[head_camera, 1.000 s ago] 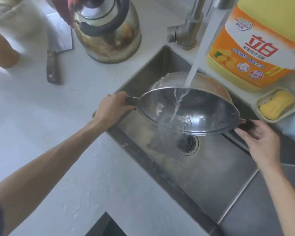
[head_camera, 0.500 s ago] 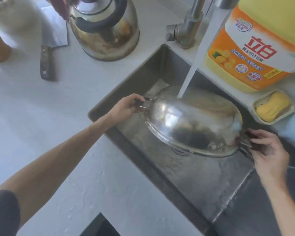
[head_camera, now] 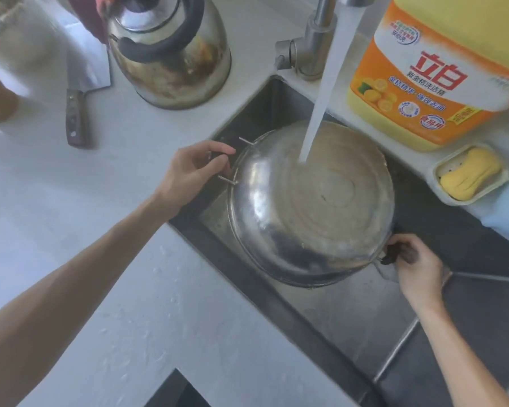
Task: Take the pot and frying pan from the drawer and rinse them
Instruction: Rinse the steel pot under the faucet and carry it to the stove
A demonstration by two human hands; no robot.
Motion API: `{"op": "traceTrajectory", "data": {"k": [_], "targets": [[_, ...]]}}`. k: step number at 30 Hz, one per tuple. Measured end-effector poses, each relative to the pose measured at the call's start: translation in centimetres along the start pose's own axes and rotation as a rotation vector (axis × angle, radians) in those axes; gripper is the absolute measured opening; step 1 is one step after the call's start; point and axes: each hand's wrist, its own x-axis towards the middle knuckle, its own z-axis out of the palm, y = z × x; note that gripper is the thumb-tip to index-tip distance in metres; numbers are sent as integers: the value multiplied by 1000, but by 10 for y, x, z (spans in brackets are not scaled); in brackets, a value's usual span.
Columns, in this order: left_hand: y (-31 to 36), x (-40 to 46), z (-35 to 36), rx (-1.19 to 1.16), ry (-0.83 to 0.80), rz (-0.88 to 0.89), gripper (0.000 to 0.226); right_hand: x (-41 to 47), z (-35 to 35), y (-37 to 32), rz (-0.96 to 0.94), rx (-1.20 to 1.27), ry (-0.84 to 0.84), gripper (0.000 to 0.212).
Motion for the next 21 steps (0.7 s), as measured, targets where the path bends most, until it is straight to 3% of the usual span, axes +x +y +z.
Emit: {"op": "traceTrajectory", "data": {"k": [5,9,13,15,21], "targets": [[44,-7,-17,99,88,63,25,3,28,9,263,154,-400,31],[66,-7,-23,165,103,16,22,5,56,5,530,369,-544,27],[47,-11,-39,263,85,-140,17,20,56,-6,446,292,-463,26],[27,-19,-44,279,76,-228,14,33,46,-23,400,284,-359,43],[-20,-44,-37,150,-56,-345,12,58,2,-82,75,19,-250,20]]}}
